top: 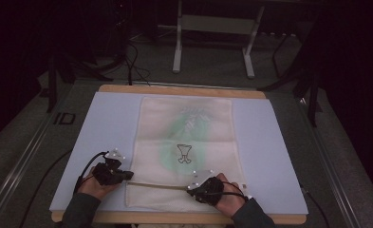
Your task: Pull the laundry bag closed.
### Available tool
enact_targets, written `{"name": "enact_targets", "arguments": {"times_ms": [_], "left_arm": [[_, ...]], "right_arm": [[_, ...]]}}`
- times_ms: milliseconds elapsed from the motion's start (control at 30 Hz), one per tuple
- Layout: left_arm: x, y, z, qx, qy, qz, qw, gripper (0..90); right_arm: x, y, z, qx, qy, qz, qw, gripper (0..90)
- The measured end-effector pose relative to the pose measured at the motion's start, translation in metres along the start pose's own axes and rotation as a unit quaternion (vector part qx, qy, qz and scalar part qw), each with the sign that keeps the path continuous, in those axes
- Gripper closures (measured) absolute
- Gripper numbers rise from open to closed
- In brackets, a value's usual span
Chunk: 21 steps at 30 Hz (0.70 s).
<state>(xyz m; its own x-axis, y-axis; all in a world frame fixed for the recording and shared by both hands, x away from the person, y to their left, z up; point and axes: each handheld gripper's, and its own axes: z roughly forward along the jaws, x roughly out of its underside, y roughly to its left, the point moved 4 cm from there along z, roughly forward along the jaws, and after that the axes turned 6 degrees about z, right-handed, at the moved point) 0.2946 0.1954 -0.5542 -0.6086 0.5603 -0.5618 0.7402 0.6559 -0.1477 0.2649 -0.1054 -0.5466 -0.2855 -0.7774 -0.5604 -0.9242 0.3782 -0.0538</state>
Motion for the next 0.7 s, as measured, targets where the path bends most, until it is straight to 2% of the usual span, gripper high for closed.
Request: {"name": "enact_targets", "arguments": {"times_ms": [700], "left_arm": [[0.0,0.0,0.0,0.0,0.0,0.001,1.0,89.9]], "right_arm": [[0.017,-0.011,-0.011,0.009,-0.001,0.025,0.9997,82.3]]}}
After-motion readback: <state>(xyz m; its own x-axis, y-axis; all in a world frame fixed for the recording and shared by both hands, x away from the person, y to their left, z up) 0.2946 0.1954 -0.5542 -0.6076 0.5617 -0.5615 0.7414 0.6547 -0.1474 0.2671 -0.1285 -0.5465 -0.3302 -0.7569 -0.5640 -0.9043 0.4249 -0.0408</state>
